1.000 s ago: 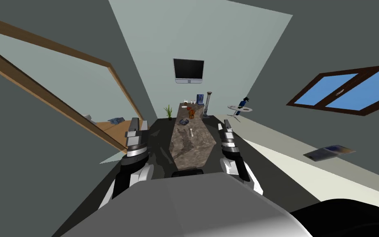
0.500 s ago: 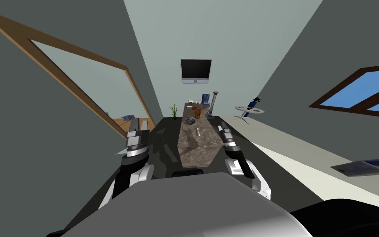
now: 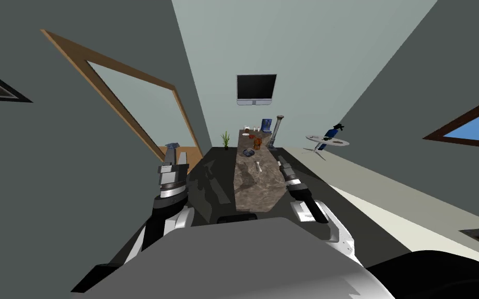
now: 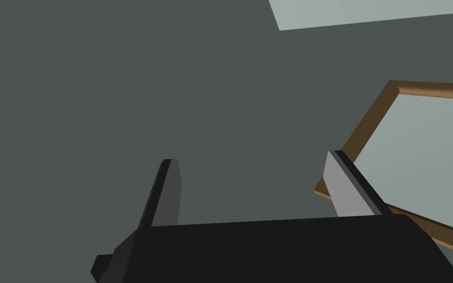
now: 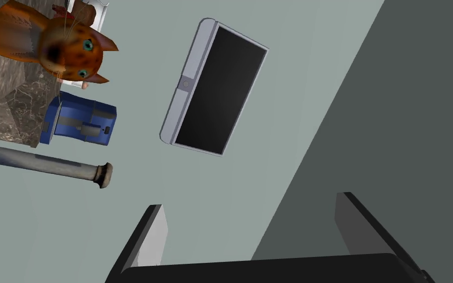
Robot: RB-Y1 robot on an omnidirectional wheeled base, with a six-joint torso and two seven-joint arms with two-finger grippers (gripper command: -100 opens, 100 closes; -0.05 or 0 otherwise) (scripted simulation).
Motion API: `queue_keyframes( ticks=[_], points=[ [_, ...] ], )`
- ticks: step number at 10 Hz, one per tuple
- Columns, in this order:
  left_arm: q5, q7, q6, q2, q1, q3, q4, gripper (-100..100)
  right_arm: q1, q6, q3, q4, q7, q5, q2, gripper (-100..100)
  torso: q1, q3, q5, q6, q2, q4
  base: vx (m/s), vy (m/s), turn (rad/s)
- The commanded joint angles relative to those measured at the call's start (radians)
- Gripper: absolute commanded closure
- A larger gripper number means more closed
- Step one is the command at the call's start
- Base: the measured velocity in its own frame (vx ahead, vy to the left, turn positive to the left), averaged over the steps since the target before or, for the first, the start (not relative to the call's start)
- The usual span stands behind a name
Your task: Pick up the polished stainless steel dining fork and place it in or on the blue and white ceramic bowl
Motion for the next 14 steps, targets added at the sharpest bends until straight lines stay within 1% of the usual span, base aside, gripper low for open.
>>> queue_keyframes(
  ticks=[1, 3, 4, 6, 7, 9, 10, 11, 14],
  points=[
    [0.0, 0.0, 0.0, 0.0, 0.0, 0.0, 0.0, 0, -0.002, 0.046, -0.022, 0.026, 0.011, 0.011, -0.05, -100, 0.0, 0.0, 0.0, 0.0, 0.0, 0.0, -0.024, 0.206, 0.257],
    [0.0, 0.0, 0.0, 0.0, 0.0, 0.0, 0.0, 0, 0.003, 0.104, -0.046, 0.058, 0.026, 0.026, -0.117, -100, 0.005, 0.0, 0.001, 0.0, -0.001, 0.0, -0.005, 0.219, 0.272],
    [0.0, 0.0, 0.0, 0.0, 0.0, 0.0, 0.0, 0, 0.003, 0.104, -0.046, 0.058, 0.026, 0.026, -0.13, -100, 0.005, -0.001, 0.001, 0.0, -0.001, 0.0, -0.008, 0.139, 0.056],
    [0.0, 0.0, 0.0, 0.0, 0.0, 0.0, 0.0, 0, 0.009, 0.161, -0.066, 0.094, 0.041, 0.038, -0.197, -100, 0.0, 0.0, 0.0, 0.0, 0.001, 0.0, -0.02, 0.139, 0.205],
    [0.0, 0.0, 0.0, 0.0, 0.0, 0.0, 0.0, 0, 0.009, 0.161, -0.066, 0.094, 0.041, 0.038, -0.202, -100, 0.001, 0.0, 0.0, 0.0, 0.0, 0.0, 0.004, 0.115, 0.06],
    [0.0, 0.0, 0.0, 0.0, 0.0, 0.0, 0.0, 0, 0.016, 0.217, -0.08, 0.136, 0.057, 0.045, -0.273, -100, -0.001, -0.001, 0.0, 0.0, -0.001, 0.0, 0.021, 0.131, 0.183],
    [0.0, 0.0, 0.0, 0.0, 0.0, 0.0, 0.0, 0, 0.019, 0.244, -0.084, 0.159, 0.064, 0.046, -0.297, -100, 0.0, -0.001, 0.0, 0.0, -0.001, 0.0, 0.042, 0.159, 0.199],
    [0.0, 0.0, 0.0, 0.0, 0.0, 0.0, 0.0, 0, 0.019, 0.244, -0.084, 0.159, 0.064, 0.046, -0.309, -100, 0.001, -0.001, 0.0, 0.0, -0.003, -0.001, 0.039, 0.109, 0.033],
    [0.0, 0.0, 0.0, 0.0, 0.0, 0.0, 0.0, 0, 0.032, 0.321, -0.083, 0.235, 0.088, 0.039, -0.417, -100, -0.004, -0.002, -0.001, 0.0, -0.004, -0.001, 0.069, 0.097, 0.133]
  ],
)
